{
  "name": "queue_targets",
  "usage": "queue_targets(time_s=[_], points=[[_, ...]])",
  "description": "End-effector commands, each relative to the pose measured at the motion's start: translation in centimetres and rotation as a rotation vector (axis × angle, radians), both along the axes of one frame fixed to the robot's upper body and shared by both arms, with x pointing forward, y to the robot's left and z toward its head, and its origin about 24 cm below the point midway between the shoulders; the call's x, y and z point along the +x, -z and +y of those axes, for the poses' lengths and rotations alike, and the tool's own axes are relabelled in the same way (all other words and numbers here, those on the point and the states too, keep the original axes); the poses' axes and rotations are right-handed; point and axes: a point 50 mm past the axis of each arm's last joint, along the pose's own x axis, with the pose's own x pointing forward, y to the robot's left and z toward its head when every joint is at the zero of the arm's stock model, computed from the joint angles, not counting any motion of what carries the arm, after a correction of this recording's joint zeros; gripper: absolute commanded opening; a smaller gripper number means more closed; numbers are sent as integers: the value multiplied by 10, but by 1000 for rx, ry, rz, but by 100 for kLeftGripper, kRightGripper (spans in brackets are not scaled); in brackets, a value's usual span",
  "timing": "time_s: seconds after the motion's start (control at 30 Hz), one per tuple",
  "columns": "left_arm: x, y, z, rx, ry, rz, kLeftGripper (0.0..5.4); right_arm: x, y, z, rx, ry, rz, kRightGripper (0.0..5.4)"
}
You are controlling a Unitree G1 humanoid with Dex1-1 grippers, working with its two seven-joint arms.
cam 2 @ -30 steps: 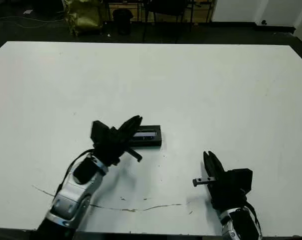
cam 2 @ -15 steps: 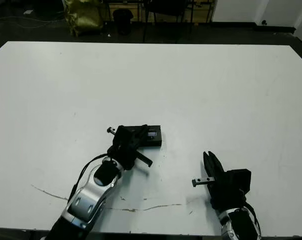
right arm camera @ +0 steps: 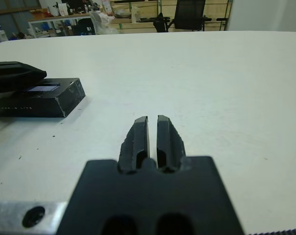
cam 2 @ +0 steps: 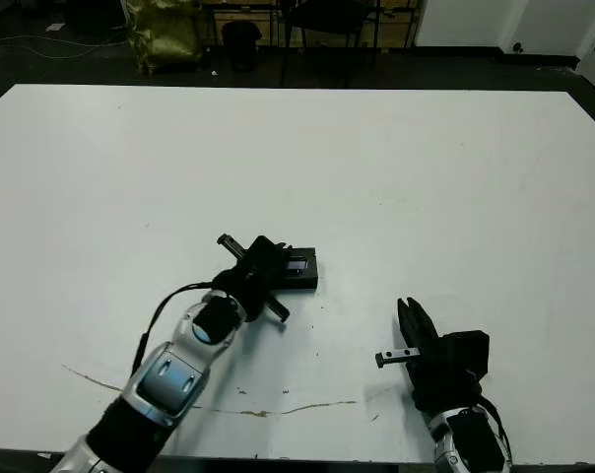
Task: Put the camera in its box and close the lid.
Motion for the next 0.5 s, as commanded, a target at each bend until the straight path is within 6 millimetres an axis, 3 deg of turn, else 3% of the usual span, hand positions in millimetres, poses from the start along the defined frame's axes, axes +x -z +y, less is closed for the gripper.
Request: queue_targets(time_s=[0.03,0.33,0.5], points=[[-15,29,15,62,-22,177,1,-3,9,-2,27,4,36,0],[-39,17,12,37,51,264,1,-3,8,-2,24,0,46,0],[-38,-2,19,-132,49,214,1,-2,6,-2,0,7,41,0]])
